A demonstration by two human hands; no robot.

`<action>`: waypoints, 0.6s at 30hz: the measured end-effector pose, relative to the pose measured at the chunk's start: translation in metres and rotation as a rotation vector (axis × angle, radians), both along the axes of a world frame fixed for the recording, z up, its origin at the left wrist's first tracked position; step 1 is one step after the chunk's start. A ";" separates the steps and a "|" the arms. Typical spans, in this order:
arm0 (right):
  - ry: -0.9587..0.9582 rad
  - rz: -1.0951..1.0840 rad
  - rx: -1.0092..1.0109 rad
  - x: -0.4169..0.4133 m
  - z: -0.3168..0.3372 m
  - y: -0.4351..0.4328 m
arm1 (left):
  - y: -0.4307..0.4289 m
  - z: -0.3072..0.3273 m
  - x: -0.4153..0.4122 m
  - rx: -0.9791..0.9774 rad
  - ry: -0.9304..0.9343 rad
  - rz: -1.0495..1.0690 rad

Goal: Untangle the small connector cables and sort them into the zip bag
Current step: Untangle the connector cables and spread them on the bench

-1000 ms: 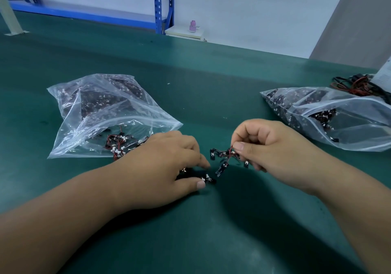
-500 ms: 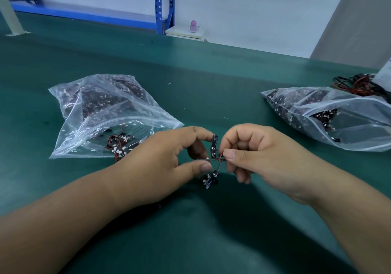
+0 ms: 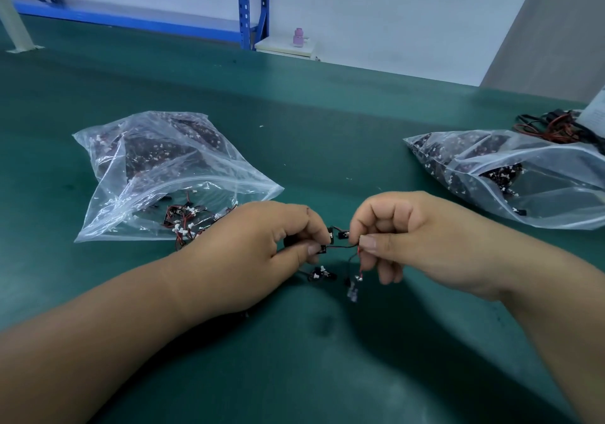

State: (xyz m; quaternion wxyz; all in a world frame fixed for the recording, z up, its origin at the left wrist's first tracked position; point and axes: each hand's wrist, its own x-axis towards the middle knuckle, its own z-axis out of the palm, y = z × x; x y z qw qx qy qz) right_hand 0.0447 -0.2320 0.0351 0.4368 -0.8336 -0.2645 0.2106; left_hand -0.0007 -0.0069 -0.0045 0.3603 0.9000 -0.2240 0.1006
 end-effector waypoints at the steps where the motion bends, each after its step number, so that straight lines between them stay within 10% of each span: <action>1: -0.016 -0.006 -0.015 0.001 0.000 -0.001 | -0.001 0.000 0.000 0.007 0.001 0.001; 18: -0.360 -0.079 -0.258 0.012 -0.005 -0.006 | 0.004 -0.004 0.004 0.173 0.011 0.061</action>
